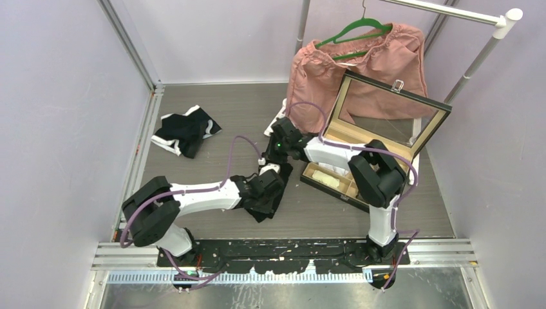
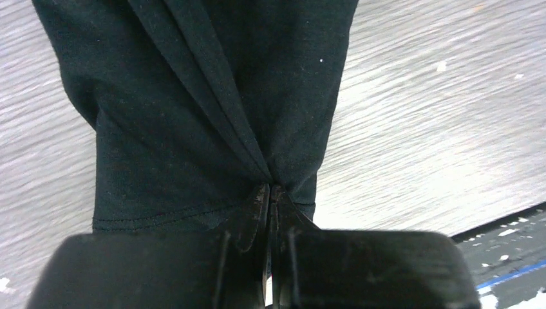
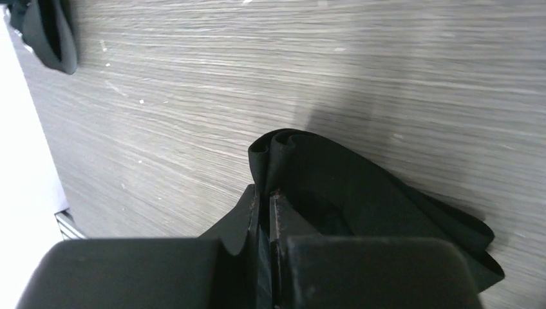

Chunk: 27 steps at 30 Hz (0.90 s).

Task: Roll the underwear
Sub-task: Fold the underwear at the center of the board.

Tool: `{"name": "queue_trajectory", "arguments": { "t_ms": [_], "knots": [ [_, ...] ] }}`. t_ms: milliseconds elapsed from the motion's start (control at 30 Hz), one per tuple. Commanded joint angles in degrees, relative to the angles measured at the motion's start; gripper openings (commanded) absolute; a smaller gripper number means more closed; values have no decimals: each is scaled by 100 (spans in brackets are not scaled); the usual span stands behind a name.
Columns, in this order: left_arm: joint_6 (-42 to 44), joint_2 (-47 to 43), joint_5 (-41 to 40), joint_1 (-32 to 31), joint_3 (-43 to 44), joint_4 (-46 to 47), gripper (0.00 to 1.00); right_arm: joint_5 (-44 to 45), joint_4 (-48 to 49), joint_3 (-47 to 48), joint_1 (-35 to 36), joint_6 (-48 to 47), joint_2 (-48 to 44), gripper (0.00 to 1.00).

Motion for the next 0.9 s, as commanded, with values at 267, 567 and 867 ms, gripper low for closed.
{"name": "queue_trajectory", "arguments": {
  "t_ms": [267,567,867],
  "knots": [
    [-523,-971,-963,238,-518,-1835,1,128,63,979,174,-39,225,1],
    [-465,-1062,-1002,273,-388,-1893,1,429,204,-159,216,305,-532,1],
    [-443,-797,-797,286,-394,-1634,1,756,332,-796,424,587,-1010,5]
  ]
}}
